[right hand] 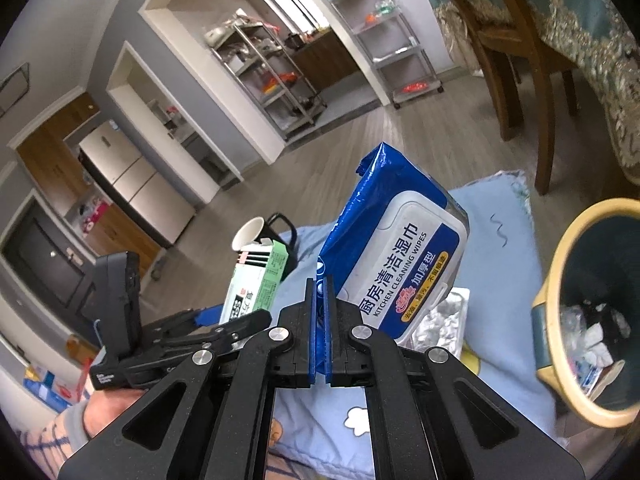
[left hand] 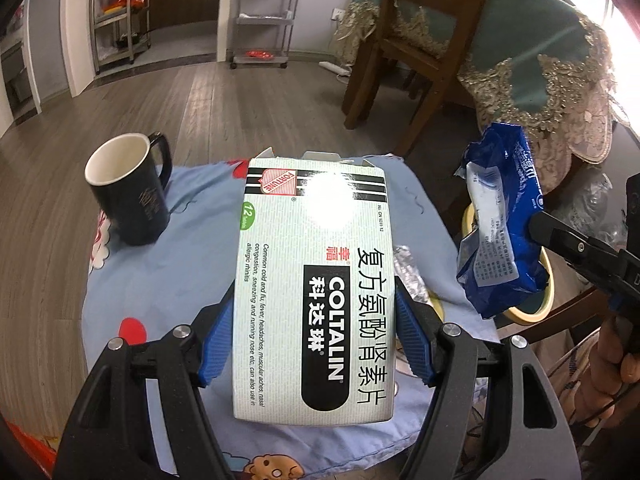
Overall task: Collect trash
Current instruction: 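Carry the COLTALIN box and blue wipes pack over the bin with both tools, then open both tools to drop the box and wipes pack into the bin, then move both open tools back over the purple spray bottle and foil blister pack, then grasp the purple spray bottle with the left tool while the right tool grasps the foil blister pack, then carry the spray bottle and blister pack over the bin with both tools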
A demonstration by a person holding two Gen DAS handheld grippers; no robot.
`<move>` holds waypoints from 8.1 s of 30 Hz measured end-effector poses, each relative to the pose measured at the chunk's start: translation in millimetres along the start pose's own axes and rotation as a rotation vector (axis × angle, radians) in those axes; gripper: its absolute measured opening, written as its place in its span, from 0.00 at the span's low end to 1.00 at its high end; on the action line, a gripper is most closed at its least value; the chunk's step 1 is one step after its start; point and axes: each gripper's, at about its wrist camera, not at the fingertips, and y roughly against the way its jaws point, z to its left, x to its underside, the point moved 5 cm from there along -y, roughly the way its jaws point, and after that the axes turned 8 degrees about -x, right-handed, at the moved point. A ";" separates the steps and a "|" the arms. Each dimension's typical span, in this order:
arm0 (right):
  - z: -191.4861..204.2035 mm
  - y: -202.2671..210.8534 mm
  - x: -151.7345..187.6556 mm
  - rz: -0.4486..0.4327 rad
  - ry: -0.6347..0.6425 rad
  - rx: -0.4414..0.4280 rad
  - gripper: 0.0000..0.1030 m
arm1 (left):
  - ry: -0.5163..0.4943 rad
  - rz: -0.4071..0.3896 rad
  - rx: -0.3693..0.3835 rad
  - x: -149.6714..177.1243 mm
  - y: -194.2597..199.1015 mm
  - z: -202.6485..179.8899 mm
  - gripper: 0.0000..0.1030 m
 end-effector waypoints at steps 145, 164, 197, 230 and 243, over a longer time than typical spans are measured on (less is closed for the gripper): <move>-112.5 -111.5 67.1 0.331 0.071 0.529 0.69 | -0.083 0.234 -0.019 34.5 -147.9 -18.0 0.35; -65.1 -24.1 32.9 0.149 0.046 0.380 0.69 | -0.019 0.188 0.055 23.3 -110.7 -22.8 0.30; -111.5 125.7 17.3 -0.124 -0.110 0.447 0.69 | -0.162 0.070 0.243 -12.8 -50.8 -156.4 0.30; -157.2 173.6 30.8 -0.216 -0.248 0.533 0.69 | -0.262 0.145 0.385 -3.1 -91.8 -277.7 0.30; -184.9 183.8 48.7 -0.204 -0.319 0.553 0.69 | -0.274 0.237 0.397 12.3 -120.0 -297.2 0.31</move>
